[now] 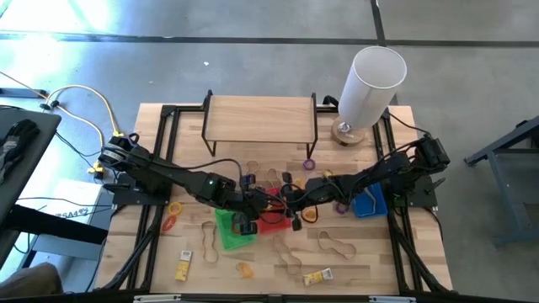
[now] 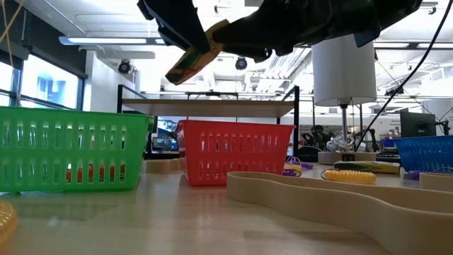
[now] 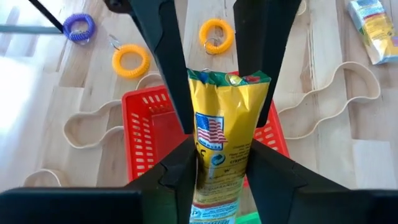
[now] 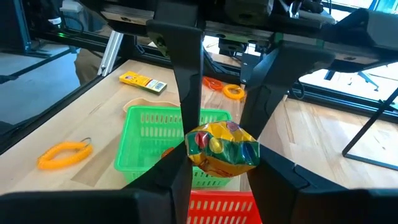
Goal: Pick & Place Office Desk Supplies
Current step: Put the yellow crayon box into the red bin
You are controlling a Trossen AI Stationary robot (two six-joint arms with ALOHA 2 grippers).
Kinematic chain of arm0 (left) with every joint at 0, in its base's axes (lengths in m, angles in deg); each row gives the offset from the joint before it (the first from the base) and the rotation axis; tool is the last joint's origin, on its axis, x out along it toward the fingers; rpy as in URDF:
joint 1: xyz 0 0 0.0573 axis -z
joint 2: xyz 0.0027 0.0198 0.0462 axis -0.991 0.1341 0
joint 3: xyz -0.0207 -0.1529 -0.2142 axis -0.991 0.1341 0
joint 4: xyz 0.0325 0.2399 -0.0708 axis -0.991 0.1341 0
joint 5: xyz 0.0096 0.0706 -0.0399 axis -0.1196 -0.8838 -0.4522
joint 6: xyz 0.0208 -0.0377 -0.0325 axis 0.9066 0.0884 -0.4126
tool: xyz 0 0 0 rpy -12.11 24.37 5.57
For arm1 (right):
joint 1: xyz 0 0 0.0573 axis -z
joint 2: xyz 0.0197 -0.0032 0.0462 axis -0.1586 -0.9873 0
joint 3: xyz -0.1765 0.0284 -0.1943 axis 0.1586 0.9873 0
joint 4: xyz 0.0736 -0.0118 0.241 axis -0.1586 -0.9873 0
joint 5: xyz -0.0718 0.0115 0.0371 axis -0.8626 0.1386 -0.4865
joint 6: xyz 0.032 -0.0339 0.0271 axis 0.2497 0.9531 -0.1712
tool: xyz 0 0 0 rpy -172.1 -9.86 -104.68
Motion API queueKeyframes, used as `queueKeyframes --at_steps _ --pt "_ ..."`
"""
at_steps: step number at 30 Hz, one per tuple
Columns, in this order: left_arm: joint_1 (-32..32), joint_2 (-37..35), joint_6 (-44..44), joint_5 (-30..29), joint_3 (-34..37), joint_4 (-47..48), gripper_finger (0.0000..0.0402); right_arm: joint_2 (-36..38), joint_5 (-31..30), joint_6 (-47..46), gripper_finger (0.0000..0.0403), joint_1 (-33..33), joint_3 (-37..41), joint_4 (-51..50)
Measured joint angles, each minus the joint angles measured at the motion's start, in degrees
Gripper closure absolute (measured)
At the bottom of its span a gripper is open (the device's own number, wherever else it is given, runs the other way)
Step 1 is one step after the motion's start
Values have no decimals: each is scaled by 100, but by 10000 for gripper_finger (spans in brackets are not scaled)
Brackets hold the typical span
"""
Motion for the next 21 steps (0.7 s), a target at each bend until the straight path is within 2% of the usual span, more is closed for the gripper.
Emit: queueKeyframes --at_steps 12,21 --pt "151 0 352 -580 0 0 185 2 -48 -10 270 -13 2 -261" --pt "151 0 356 -582 0 45 175 2 -1098 -496 270 -170 4 -859"
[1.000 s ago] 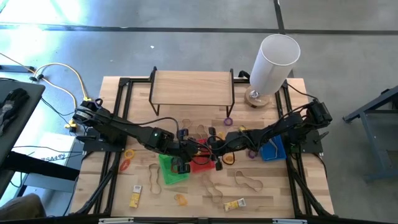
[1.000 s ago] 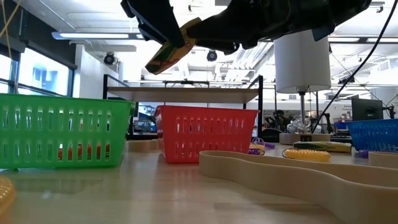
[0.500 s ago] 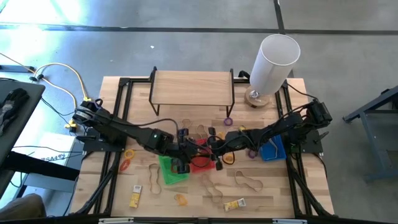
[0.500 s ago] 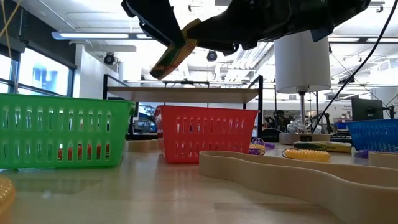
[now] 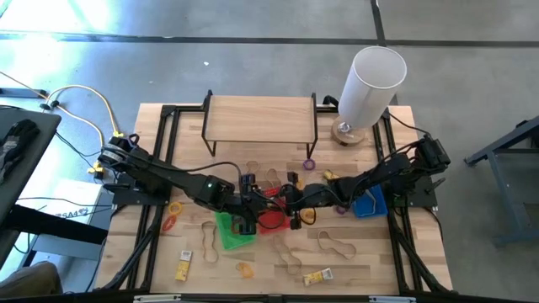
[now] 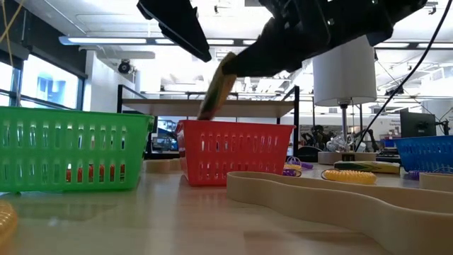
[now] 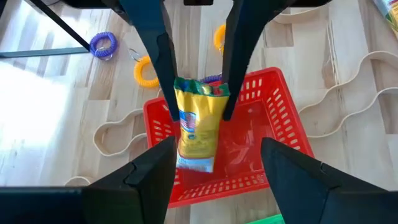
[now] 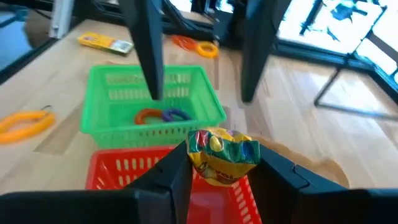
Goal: Pick & Place Office Desk Supplies
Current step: Put the yellow crayon box into the red bin
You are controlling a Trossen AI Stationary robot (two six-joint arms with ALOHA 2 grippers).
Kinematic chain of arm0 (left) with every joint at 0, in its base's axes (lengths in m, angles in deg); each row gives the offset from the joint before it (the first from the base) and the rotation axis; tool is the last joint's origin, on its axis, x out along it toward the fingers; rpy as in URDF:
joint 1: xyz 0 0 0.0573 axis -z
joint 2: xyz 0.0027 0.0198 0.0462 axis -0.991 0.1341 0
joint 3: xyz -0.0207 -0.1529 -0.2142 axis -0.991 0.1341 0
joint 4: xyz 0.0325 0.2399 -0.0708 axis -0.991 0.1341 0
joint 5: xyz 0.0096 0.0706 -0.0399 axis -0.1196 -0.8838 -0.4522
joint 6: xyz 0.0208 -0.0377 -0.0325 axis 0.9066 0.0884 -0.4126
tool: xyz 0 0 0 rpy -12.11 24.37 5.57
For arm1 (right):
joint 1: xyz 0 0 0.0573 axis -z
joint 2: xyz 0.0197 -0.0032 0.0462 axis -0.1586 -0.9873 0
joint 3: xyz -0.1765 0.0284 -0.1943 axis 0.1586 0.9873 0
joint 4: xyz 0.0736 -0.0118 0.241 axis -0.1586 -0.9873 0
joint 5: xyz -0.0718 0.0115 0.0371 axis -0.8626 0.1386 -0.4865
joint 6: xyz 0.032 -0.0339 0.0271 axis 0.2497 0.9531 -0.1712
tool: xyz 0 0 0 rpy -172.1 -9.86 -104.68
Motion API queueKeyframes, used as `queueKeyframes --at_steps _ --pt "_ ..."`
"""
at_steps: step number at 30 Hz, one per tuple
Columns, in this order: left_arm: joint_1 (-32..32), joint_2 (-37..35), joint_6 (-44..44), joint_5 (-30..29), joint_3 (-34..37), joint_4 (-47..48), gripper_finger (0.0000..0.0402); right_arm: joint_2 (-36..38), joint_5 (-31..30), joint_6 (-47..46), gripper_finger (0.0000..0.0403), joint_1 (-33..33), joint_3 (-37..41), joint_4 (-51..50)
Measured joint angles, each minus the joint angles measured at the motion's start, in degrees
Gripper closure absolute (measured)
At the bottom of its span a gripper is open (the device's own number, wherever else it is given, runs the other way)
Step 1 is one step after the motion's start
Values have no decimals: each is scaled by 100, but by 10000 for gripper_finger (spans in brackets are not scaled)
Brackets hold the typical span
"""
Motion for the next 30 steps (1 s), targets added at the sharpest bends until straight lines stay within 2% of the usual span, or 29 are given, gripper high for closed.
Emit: queueKeyframes --at_steps 8,16,23,30 --pt "0 0 -35 -4 0 134 175 -2 -848 -840 270 4 0 -46" --pt "0 0 -66 -4 0 201 175 -179 -937 -1187 270 -194 -7 28" --pt "15 -1 -78 -4 0 240 175 -189 -1787 -1892 270 -414 -6 -52" --pt "34 -1 -107 0 0 251 175 -190 -1813 -2398 270 -332 -4 -196"
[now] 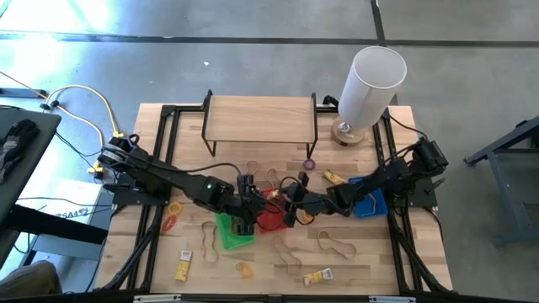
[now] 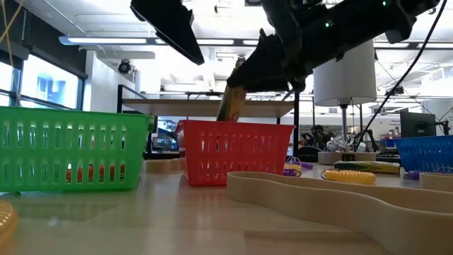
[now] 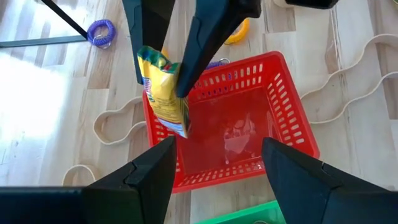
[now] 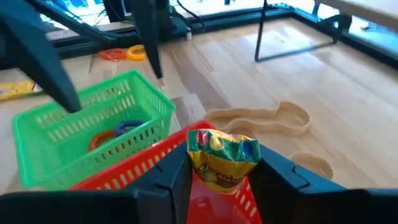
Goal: Pick & Place Office Desk Supplies
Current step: Put the yellow crayon box into the red bin, then put the yellow spring keychain into the green bin
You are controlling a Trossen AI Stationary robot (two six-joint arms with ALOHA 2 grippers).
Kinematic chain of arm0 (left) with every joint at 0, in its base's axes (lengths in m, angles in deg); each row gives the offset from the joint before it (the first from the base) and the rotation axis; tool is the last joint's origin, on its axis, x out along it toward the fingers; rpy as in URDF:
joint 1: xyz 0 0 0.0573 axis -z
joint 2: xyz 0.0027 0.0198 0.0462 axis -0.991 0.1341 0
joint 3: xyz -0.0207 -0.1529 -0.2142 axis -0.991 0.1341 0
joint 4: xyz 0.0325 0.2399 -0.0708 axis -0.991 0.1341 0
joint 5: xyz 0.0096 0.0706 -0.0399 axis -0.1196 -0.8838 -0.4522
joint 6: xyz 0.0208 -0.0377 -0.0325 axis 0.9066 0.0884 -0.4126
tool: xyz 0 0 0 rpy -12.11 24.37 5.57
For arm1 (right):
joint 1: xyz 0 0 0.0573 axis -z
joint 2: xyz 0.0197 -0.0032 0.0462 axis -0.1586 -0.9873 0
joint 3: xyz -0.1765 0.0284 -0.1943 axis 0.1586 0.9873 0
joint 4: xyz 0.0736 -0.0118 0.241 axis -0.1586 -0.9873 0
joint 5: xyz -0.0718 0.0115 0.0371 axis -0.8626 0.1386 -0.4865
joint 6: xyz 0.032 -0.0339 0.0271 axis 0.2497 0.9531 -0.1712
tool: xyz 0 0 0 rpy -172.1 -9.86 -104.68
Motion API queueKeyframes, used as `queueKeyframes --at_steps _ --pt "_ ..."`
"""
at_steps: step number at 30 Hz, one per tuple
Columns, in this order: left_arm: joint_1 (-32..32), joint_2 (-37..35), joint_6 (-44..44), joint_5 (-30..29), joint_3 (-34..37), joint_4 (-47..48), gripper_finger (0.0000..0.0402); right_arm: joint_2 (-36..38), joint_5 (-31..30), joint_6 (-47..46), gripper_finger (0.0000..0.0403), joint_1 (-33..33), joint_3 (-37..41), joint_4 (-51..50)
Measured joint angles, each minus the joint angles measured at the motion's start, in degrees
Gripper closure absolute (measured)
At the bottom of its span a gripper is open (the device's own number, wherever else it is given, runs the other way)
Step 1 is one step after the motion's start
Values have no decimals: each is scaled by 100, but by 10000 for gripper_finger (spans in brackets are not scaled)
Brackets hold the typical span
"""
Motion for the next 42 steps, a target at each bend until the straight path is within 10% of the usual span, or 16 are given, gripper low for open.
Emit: queueKeyframes --at_steps 32,42 --pt "91 -1 -249 22 0 1 175 186 477 667 167 225 2 393" --pt "147 -1 -249 50 0 92 175 876 -222 -629 178 315 0 -2054"
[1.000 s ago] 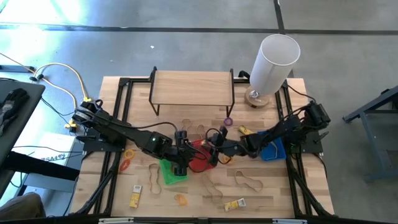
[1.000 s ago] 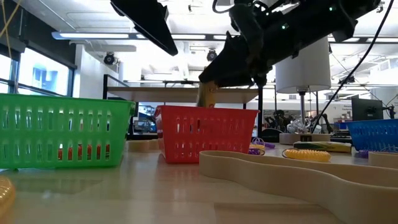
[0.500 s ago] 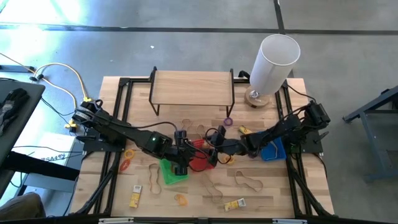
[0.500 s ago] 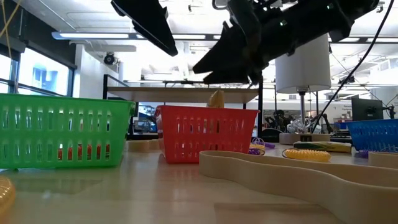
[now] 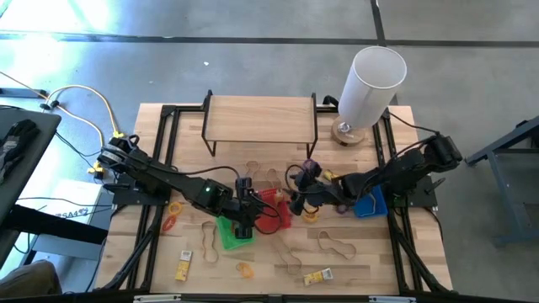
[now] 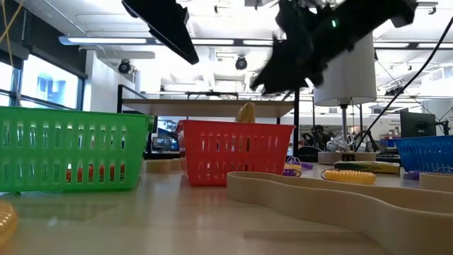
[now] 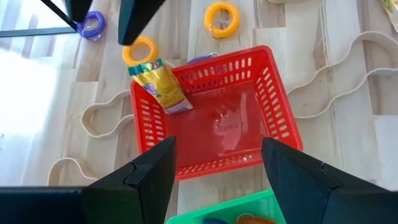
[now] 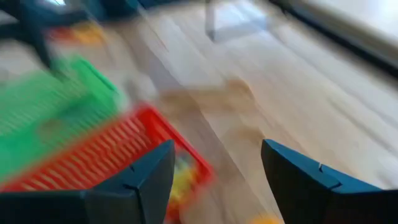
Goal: Pick & Place Office Desk Supplies
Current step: Put the yellow spring keychain into the green bin
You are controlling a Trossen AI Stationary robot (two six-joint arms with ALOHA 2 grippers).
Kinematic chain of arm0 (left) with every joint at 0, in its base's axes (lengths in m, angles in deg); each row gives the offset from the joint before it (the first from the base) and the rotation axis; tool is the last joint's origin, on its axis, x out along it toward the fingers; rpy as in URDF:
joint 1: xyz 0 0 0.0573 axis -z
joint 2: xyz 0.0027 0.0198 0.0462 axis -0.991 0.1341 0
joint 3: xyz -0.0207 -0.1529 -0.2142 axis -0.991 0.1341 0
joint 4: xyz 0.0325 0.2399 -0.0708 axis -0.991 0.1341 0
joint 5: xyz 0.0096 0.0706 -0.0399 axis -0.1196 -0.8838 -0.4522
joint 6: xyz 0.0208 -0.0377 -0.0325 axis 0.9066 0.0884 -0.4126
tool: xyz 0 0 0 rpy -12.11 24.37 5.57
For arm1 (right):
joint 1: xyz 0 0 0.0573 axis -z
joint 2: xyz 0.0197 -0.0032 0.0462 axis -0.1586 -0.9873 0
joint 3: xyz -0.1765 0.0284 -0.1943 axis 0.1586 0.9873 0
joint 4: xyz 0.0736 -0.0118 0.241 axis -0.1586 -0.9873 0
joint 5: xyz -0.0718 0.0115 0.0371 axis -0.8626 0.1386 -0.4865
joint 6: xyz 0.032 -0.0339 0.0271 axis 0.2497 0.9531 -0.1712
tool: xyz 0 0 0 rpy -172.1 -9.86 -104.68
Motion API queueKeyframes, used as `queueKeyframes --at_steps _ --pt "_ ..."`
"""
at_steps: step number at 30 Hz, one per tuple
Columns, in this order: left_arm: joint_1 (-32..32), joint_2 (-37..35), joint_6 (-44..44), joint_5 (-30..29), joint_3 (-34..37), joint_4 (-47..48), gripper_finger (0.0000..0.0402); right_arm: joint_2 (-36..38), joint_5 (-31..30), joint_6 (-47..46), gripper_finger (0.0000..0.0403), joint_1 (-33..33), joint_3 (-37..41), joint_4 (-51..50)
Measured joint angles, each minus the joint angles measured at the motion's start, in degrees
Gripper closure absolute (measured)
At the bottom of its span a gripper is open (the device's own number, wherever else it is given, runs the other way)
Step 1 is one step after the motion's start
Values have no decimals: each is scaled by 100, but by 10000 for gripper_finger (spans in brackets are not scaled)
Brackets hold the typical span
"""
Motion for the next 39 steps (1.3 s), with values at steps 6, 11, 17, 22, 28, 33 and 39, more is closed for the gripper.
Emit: queueKeyframes --at_steps 6,11,17,22,28,33,39 --pt "5 0 0 0 2 50 175 -310 388 -106 204 285 2 -184" --pt "5 0 0 -2 2 45 175 -674 798 463 218 389 2 469" --pt "5 0 0 -2 2 51 175 -701 935 1030 230 375 -3 902" --pt "5 0 0 -3 2 49 175 -647 986 1290 237 246 -5 1012" --pt "5 0 0 -4 2 51 175 -649 1023 1446 237 178 -3 1060" --pt "5 0 -246 -6 2 83 175 -574 1050 1675 240 63 3 1039" --pt "5 0 -477 -9 2 528 175 -70 827 1667 242 -88 4 253"
